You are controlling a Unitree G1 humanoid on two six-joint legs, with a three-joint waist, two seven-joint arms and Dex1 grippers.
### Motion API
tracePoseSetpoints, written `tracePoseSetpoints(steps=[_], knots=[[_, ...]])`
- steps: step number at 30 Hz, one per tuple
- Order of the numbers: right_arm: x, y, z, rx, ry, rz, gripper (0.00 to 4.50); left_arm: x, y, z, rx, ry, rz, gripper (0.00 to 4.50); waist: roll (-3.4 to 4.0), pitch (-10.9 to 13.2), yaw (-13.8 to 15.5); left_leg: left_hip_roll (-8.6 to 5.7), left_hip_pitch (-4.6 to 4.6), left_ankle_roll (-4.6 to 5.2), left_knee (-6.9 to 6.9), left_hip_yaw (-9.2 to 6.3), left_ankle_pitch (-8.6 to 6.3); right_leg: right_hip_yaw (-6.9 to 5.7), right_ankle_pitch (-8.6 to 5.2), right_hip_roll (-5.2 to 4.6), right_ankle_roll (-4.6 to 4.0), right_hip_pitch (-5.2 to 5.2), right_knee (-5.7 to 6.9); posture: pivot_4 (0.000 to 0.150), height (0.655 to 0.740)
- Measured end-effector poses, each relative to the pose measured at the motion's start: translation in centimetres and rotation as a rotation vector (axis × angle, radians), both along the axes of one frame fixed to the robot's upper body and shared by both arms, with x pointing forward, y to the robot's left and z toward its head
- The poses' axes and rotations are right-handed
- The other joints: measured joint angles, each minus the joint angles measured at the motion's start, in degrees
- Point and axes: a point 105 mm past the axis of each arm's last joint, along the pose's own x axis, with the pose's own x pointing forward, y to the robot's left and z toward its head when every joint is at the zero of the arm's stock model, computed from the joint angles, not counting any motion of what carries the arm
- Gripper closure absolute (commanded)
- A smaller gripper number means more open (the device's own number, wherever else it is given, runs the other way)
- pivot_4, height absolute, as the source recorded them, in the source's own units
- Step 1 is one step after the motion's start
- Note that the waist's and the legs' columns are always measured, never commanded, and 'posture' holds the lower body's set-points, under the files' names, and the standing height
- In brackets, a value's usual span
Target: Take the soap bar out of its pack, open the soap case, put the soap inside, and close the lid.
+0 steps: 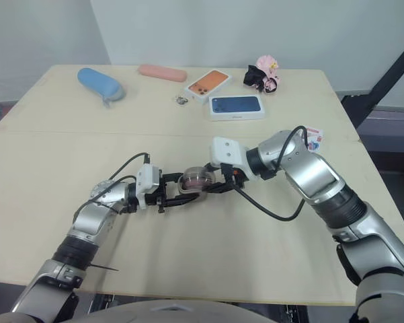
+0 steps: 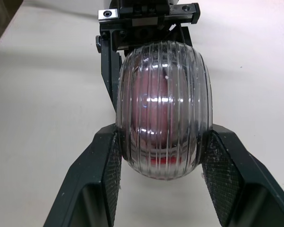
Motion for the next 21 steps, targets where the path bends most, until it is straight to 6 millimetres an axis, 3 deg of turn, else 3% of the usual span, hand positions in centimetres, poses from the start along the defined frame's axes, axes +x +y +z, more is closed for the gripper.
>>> tracePoseSetpoints(steps=[21], knots=[[-0.05, 0.31, 0.23, -0.035, 0.027, 0.015, 2.53, -0.05, 0.04, 0.03, 0.009, -0.008, 0.001, 2.57, 0.00, 0.00, -0.31, -0.01, 0.02, 0.01, -0.02, 0.00, 0.00, -0.02, 0.00, -0.03, 0.00, 0.04, -0.15, 0.150, 0.7400]])
